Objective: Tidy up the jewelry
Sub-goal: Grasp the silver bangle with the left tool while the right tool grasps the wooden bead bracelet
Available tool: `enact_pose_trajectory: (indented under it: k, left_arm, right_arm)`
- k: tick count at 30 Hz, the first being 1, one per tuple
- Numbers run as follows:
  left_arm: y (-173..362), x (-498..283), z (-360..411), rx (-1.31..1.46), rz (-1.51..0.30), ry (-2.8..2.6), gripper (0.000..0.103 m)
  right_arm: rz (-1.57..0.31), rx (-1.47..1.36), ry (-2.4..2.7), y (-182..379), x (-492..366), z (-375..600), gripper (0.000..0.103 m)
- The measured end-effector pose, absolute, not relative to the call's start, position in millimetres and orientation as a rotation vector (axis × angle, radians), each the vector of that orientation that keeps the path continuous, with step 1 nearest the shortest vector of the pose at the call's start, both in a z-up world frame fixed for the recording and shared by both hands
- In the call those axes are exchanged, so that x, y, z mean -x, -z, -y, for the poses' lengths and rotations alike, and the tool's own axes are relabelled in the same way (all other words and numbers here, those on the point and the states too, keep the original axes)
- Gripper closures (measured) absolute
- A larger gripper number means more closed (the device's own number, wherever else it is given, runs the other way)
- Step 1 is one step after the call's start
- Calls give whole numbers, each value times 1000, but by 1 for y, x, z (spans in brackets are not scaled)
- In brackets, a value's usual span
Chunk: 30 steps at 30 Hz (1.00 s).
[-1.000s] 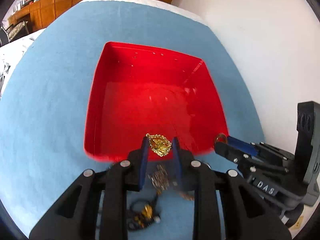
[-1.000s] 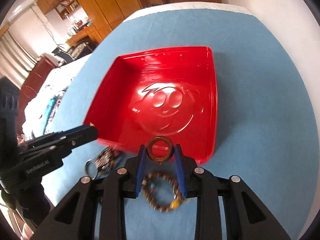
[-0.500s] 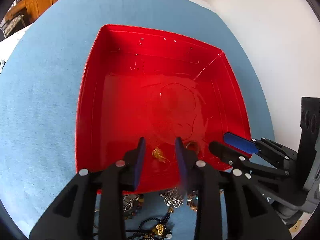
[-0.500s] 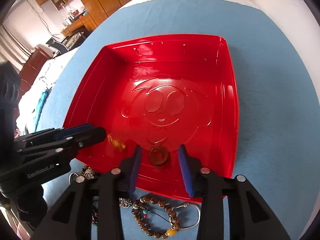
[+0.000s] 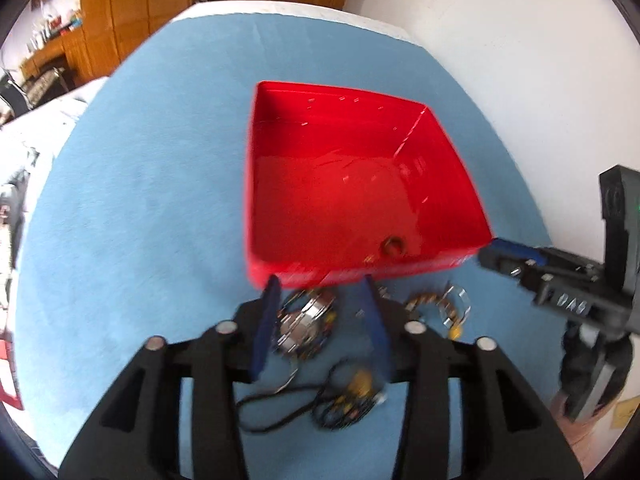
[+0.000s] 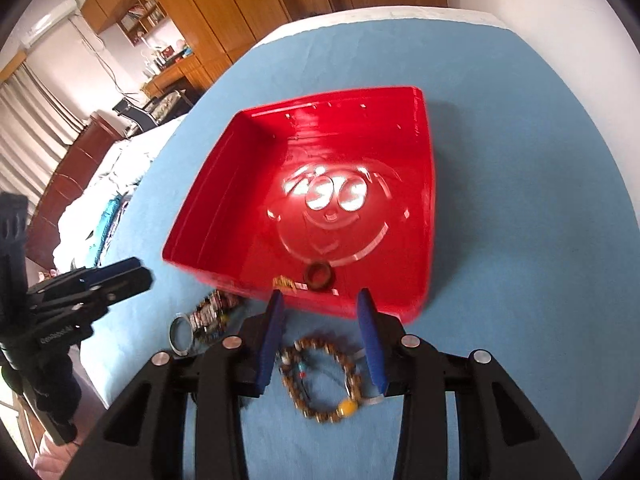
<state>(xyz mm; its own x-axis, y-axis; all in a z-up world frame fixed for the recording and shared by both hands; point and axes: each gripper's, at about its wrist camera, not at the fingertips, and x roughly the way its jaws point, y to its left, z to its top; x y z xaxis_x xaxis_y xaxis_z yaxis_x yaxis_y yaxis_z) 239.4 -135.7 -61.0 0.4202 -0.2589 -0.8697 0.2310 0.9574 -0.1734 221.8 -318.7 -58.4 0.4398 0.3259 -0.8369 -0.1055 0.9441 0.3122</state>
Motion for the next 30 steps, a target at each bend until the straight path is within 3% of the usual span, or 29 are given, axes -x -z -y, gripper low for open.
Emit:
enact_pose_trajectory:
  k: [14,30]
  left_arm:
    - [104,-202,98,-12,-1213,210,30]
    - [150,-238,103,-12,-1317,246,31]
  right_arm:
    - [-1231,-226,-262,102,-184,312,59]
    - [-1242,-237,-247,107,-187,314,59]
